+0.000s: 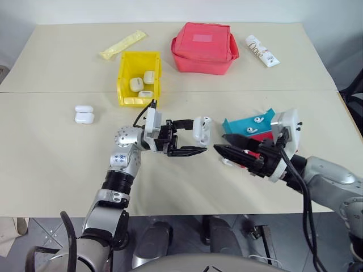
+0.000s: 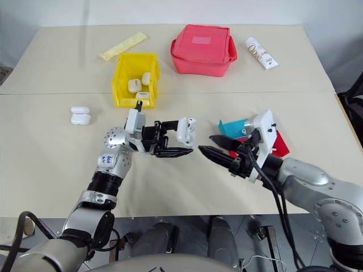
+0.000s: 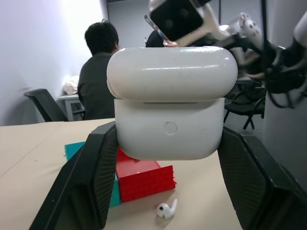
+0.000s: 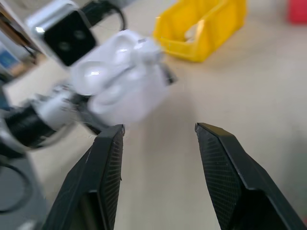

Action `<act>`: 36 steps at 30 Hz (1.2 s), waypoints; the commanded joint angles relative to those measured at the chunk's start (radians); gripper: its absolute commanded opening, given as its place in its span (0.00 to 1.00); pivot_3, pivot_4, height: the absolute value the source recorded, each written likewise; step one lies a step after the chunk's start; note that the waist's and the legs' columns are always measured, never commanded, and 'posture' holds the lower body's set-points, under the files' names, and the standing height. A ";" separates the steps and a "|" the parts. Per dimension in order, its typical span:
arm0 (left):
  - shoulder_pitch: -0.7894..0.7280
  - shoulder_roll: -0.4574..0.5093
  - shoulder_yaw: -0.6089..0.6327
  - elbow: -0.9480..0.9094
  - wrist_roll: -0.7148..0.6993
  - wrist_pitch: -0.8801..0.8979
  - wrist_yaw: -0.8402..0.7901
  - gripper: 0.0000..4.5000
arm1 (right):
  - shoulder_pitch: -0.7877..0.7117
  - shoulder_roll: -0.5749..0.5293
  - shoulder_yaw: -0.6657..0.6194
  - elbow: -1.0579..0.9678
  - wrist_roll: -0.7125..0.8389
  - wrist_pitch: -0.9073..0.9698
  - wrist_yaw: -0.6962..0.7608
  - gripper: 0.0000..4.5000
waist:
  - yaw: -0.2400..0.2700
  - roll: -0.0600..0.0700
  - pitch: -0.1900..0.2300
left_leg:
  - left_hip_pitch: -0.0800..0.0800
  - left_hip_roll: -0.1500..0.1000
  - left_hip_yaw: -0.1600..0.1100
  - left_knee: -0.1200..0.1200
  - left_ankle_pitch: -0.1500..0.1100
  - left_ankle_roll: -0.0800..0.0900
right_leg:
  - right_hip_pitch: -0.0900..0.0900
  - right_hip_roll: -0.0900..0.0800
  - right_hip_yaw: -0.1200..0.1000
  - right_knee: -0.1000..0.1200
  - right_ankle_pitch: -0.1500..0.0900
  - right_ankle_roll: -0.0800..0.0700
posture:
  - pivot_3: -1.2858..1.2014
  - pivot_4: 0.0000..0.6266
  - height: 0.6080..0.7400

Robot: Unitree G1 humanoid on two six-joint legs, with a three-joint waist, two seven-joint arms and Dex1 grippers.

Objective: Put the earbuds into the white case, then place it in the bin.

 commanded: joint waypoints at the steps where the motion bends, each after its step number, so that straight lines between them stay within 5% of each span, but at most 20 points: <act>1: -0.020 0.007 0.011 -0.015 -0.026 0.008 -0.026 0.61 | -0.042 -0.023 -0.027 0.003 -0.107 -0.043 0.035 0.54 | 0.000 0.000 0.000 | 0.000 0.000 0.000 0.000 0.000 0.000 | 0.000 0.000 0.000 0.000 0.000 0.000 | 0.52 0.24 1.00; 16: -0.021 0.000 0.011 -0.020 -0.023 0.006 -0.061 0.61 | -0.305 0.066 0.136 0.151 -0.397 -0.033 0.094 0.54 | -0.002 0.000 0.000 | 0.000 0.000 0.000 0.000 0.000 0.000 | 0.000 0.000 0.000 0.000 0.000 0.000 | 0.52 0.24 1.00; 36: -0.031 -0.008 0.011 -0.005 -0.016 -0.002 -0.050 0.61 | -0.368 0.118 0.142 0.059 -0.374 0.083 0.132 0.54 | -0.003 0.000 0.000 | -0.001 0.000 0.000 0.000 0.000 0.000 | -0.001 0.000 0.000 0.000 0.000 0.000 | 0.52 0.24 1.00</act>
